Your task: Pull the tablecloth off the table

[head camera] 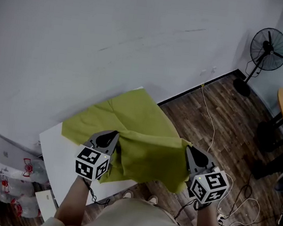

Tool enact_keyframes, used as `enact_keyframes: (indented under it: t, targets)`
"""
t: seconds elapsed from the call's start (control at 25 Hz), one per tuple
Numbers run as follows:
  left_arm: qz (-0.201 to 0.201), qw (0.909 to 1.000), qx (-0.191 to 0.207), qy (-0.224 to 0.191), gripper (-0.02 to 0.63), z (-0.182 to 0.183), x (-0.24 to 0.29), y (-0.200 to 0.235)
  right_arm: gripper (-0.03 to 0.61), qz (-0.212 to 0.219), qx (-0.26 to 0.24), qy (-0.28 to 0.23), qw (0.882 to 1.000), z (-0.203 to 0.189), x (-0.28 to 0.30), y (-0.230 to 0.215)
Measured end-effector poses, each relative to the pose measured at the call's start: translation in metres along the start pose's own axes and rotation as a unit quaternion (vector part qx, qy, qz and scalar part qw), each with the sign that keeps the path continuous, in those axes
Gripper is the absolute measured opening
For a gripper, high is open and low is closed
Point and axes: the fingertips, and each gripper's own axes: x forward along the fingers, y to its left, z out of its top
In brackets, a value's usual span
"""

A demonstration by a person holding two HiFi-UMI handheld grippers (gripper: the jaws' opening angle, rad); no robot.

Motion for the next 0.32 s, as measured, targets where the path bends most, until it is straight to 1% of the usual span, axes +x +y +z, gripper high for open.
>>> enact_keyframes:
  t: [0.32]
  targets:
    - [-0.002, 1.0, 0.002, 0.004, 0.021, -0.0016, -0.0044, 0.0005, 0.037, 0.004, -0.006, 0.005, 1.0, 0.001, -0.0002, 0.0036]
